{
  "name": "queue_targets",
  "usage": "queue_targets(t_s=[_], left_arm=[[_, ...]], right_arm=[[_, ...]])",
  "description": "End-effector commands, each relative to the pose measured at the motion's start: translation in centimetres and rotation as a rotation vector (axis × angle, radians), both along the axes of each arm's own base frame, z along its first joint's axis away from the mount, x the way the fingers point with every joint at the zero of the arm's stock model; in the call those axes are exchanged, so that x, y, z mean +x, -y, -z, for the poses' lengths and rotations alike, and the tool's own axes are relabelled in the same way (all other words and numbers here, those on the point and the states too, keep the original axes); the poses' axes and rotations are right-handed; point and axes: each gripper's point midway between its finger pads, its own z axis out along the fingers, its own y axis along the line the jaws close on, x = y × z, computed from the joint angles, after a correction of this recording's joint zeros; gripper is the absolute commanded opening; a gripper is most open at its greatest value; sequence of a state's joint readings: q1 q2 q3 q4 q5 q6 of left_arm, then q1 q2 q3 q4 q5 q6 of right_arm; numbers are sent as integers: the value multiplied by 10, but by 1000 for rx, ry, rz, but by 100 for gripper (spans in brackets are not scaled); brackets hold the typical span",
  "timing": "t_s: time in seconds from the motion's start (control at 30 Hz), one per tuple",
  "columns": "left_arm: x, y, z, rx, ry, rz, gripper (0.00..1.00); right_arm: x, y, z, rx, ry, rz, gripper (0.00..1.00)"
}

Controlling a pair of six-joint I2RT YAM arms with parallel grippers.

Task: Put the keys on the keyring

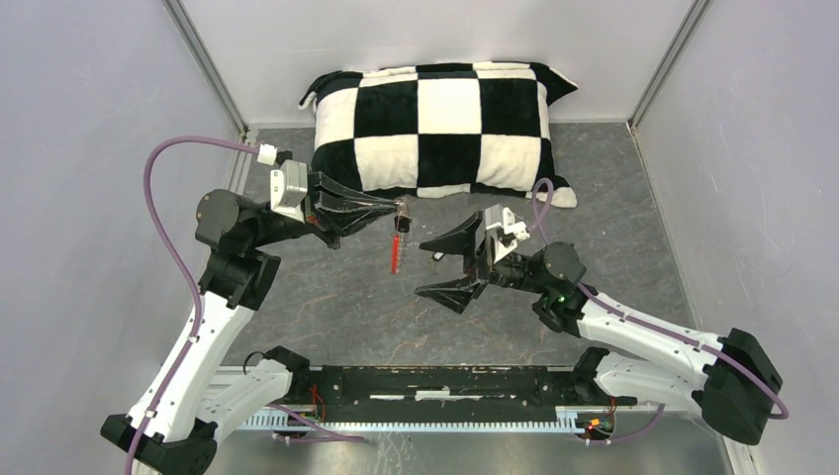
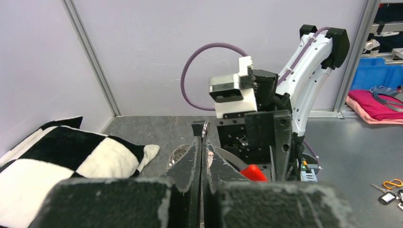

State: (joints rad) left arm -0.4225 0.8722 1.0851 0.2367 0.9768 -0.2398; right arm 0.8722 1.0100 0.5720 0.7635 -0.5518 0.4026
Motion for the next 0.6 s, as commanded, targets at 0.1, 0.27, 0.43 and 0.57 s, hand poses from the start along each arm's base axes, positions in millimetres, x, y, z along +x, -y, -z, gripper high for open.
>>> queue_targets(t_s=[0.1, 0.27, 0.43, 0.57], left_arm=[[10, -6, -13, -32, 87, -94, 2], [8, -7, -10, -29, 82, -93, 2], [9, -8, -8, -30, 75, -109, 2], [10, -11, -4, -20, 77, -131, 2]], right_arm=[[-4, -20, -11, 15, 231, 135, 95], [6, -19, -13, 28, 257, 219, 83], [13, -20, -21, 62, 241, 250, 53], [16, -21, -17, 35, 223, 260, 19]])
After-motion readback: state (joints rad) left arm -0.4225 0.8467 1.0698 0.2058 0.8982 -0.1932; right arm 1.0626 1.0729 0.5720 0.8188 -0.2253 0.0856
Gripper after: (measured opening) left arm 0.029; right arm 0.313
